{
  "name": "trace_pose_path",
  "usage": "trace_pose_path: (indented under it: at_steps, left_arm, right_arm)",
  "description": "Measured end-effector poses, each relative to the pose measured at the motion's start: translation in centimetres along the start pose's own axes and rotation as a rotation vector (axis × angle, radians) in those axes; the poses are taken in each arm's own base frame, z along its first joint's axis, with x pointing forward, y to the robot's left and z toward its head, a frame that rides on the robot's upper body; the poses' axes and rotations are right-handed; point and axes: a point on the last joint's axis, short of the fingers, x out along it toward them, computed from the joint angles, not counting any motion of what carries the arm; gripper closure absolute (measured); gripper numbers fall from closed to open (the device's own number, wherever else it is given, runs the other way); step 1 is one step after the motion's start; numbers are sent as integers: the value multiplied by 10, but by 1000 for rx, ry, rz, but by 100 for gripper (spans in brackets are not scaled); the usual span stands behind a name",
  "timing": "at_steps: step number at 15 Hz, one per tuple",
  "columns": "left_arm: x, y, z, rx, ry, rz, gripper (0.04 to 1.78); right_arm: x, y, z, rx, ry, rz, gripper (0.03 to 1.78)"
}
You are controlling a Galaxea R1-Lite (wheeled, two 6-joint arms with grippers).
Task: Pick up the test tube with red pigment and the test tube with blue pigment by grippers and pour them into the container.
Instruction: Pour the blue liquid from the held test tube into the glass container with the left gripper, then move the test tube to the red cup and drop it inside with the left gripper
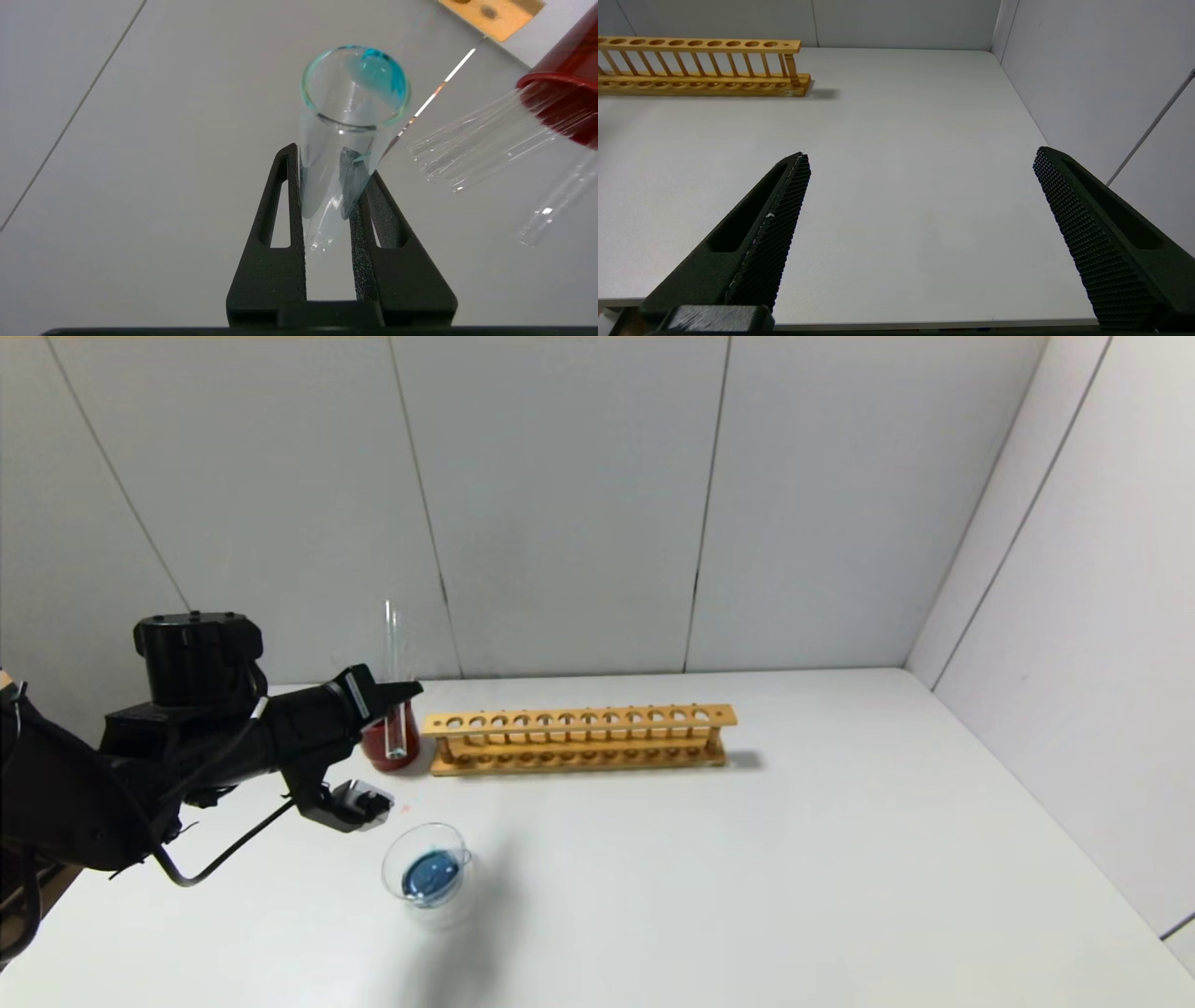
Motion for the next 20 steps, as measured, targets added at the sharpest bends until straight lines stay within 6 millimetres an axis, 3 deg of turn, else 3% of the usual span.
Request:
trace_pose_path:
  at_steps: [3,7,15,20]
  left_arm:
    - [-3,-1,2,-93,14,-28,150]
    - [-9,7,-2,-411,86,-48,150]
    - [-47,59,-39,-1268,609,45,150]
    - [-43,72,-59,-1888,665,233,150]
  right_arm:
    - [0,0,0,0,0,0,6]
    - [0,0,0,0,0,0,6]
    - [0,0,0,0,0,0,6]
    - [0,0,0,0,0,-1,6]
